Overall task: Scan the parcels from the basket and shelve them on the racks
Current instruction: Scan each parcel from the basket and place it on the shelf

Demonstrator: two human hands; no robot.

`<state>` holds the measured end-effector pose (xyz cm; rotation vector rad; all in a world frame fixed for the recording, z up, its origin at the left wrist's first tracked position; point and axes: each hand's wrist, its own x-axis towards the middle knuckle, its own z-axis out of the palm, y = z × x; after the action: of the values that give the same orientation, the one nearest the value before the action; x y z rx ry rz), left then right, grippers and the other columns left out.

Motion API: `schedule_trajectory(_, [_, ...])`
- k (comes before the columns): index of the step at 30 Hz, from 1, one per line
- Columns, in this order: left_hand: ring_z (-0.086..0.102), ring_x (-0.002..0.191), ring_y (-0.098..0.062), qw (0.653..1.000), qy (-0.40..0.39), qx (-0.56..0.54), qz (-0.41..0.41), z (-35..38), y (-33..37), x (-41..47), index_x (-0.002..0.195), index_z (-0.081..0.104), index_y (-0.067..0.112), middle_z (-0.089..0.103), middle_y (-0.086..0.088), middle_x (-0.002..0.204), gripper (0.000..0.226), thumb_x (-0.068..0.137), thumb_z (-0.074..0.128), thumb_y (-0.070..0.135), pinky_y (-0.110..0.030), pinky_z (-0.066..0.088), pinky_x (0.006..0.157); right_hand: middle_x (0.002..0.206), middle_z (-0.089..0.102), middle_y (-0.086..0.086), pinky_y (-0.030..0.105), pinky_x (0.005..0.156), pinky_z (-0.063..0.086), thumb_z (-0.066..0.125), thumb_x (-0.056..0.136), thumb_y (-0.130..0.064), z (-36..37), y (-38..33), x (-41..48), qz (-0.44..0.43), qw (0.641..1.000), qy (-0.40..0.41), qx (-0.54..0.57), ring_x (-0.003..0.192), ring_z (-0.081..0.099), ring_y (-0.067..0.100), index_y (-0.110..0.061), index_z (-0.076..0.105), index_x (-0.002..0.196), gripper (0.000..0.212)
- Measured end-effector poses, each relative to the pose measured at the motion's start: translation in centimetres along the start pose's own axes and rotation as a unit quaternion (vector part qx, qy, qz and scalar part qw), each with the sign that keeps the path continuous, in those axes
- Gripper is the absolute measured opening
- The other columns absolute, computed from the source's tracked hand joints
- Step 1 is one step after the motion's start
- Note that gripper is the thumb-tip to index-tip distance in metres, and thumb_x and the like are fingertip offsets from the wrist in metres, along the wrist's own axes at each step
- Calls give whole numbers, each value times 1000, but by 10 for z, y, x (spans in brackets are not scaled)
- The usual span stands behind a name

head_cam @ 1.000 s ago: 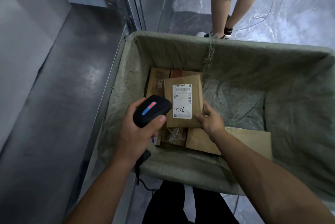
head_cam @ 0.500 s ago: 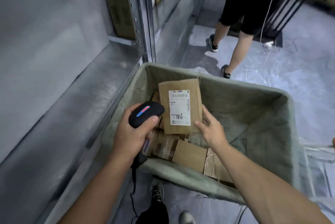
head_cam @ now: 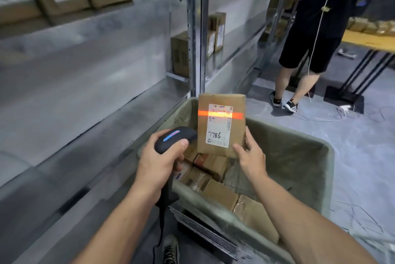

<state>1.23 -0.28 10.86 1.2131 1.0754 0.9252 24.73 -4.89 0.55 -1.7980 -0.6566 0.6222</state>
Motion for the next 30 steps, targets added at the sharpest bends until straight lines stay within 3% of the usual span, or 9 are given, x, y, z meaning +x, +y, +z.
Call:
schedule_trajectory(2, [57,58,-23,1000,9,0,7,-2,4,-11,114,65,26,65,-4,66,38,81,85,24,-31,50,54,142,56,-15,27,115,32,66,96,-15,-3,-7,-4,-15,1000,-11,-3,128,49,2,-44,37,152,70])
schedule_trajectory(5, [57,57,-20,1000,16,1,24,-7,9,-26,113,65,28,64,-4,66,46,70,79,34,-30,50,54,142,55,-15,24,110,32,64,98,-16,-4,-15,-12,-25,999,-31,-11,120,45,-2,-45,35,153,69])
schedule_trajectory(13, [55,54,-18,998,37,19,38,-31,17,-53,117,63,25,64,-2,64,50,70,75,35,-35,49,59,146,54,-11,35,120,31,63,98,-16,12,-26,-31,-39,997,-61,-17,121,42,-3,-42,33,155,69])
schedule_trajectory(16, [56,53,-18,997,45,36,45,-43,16,-61,114,64,28,66,1,65,48,69,76,36,-35,49,59,146,54,-10,29,116,32,64,98,-15,20,-30,-35,-45,996,-74,-26,121,41,-3,-41,33,155,70])
schedule_trajectory(20, [64,60,-6,988,31,133,68,-67,12,-67,115,61,41,71,15,82,54,64,79,42,-22,51,60,142,55,-12,16,104,34,69,95,-14,27,-36,-34,-77,990,-95,-69,120,53,6,-38,37,154,71])
schedule_trajectory(23, [68,76,0,977,1,197,82,-86,13,-76,119,60,46,72,22,96,61,61,81,46,-20,52,69,140,58,-11,21,104,38,70,94,-18,27,-51,-32,-109,975,-128,-142,126,56,14,-39,39,153,70])
schedule_trajectory(26, [66,91,6,964,-27,240,109,-105,16,-87,121,59,43,71,21,103,63,62,80,46,-7,46,72,138,62,-7,25,99,43,72,92,-24,29,-71,-36,-134,952,-165,-218,120,60,15,-48,40,149,69])
schedule_trajectory(28, [65,91,8,955,-45,269,121,-119,18,-95,122,58,42,71,21,102,64,64,84,45,-4,44,71,136,63,-4,21,94,40,73,91,-23,31,-84,-41,-148,932,-186,-274,114,62,16,-51,40,147,71])
schedule_trajectory(30, [65,89,9,946,-61,292,127,-135,18,-103,122,55,46,70,22,101,64,70,92,36,-4,43,70,138,63,-2,22,99,40,74,91,-23,33,-98,-48,-164,906,-207,-331,117,60,18,-50,40,148,72])
